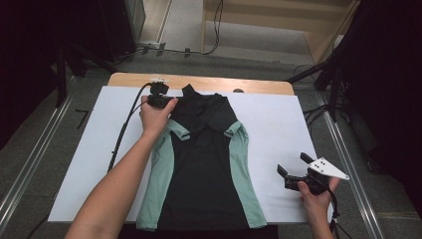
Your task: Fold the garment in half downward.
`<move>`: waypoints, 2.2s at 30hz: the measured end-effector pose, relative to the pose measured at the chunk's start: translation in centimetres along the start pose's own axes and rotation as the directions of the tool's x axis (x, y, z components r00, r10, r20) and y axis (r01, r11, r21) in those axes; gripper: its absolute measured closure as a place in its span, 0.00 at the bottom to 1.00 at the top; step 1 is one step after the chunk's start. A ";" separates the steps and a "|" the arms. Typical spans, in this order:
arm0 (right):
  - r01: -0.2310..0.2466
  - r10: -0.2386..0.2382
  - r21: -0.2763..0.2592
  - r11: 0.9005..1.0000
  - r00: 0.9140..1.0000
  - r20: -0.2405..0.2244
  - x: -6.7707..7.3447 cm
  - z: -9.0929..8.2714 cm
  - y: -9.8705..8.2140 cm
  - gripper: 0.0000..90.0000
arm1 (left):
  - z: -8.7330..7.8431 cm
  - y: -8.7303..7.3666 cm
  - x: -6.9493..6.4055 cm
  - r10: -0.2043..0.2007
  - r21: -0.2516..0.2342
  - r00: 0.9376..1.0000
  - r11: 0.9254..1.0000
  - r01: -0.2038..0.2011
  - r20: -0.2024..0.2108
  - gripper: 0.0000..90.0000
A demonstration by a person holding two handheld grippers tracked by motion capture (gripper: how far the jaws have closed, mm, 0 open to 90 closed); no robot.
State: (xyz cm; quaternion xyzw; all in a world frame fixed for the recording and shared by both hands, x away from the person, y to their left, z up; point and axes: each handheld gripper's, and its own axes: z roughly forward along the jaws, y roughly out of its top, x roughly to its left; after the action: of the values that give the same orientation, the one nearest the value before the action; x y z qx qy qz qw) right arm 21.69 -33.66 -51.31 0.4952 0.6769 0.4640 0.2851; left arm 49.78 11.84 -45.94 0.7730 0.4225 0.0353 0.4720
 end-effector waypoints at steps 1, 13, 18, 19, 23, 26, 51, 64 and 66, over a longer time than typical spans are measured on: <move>-0.005 0.005 -0.003 1.000 1.000 -0.001 0.0 0.0 0.1 0.00 | -0.1 0.0 -0.1 0.004 0.000 1.000 1.000 -0.004 0.003 0.96; 0.006 -0.007 -0.026 1.000 0.999 -0.048 1.8 1.3 3.9 0.06 | -0.6 -0.1 -1.1 0.027 -0.027 0.999 0.999 -0.026 0.025 0.96; -0.009 0.007 -0.024 1.000 0.995 -0.099 2.4 2.5 5.5 0.06 | -0.7 -0.1 -1.5 0.035 -0.034 0.999 0.999 -0.034 0.031 0.96; -0.016 0.014 -0.022 1.000 0.994 -0.105 2.5 2.8 5.8 0.06 | -0.7 -0.1 -1.6 0.038 -0.033 0.999 0.999 -0.037 0.033 0.96; -0.049 0.046 -0.026 0.998 0.992 -0.114 3.0 4.2 7.2 0.14 | -0.7 -0.2 -1.7 0.041 -0.040 0.998 0.998 -0.039 0.039 0.96; -0.076 0.073 -0.020 0.997 0.992 -0.107 3.1 5.5 7.8 0.17 | -0.8 -0.2 -1.8 0.044 -0.042 0.998 0.998 -0.042 0.045 0.96; -0.090 0.112 0.115 0.989 0.974 -0.199 3.5 14.6 13.1 0.07 | -0.9 -0.6 -2.1 0.053 -0.058 0.997 0.997 -0.050 0.053 0.96; -0.140 0.174 0.184 0.973 0.968 -0.182 2.9 19.0 13.7 0.23 | -1.0 -0.7 -2.3 0.060 -0.064 0.996 0.996 -0.056 0.059 0.96; -0.136 0.173 0.202 0.970 0.969 -0.177 2.7 19.7 13.6 0.25 | -1.0 -0.7 -2.4 0.064 -0.063 0.996 0.996 -0.060 0.057 0.96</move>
State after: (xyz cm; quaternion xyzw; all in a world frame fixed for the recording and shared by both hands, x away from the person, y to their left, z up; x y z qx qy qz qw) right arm 42.95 -23.25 -46.79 0.5239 0.7015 0.4646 0.1326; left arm 47.38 11.05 -45.13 0.7716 0.3828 0.0401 0.5065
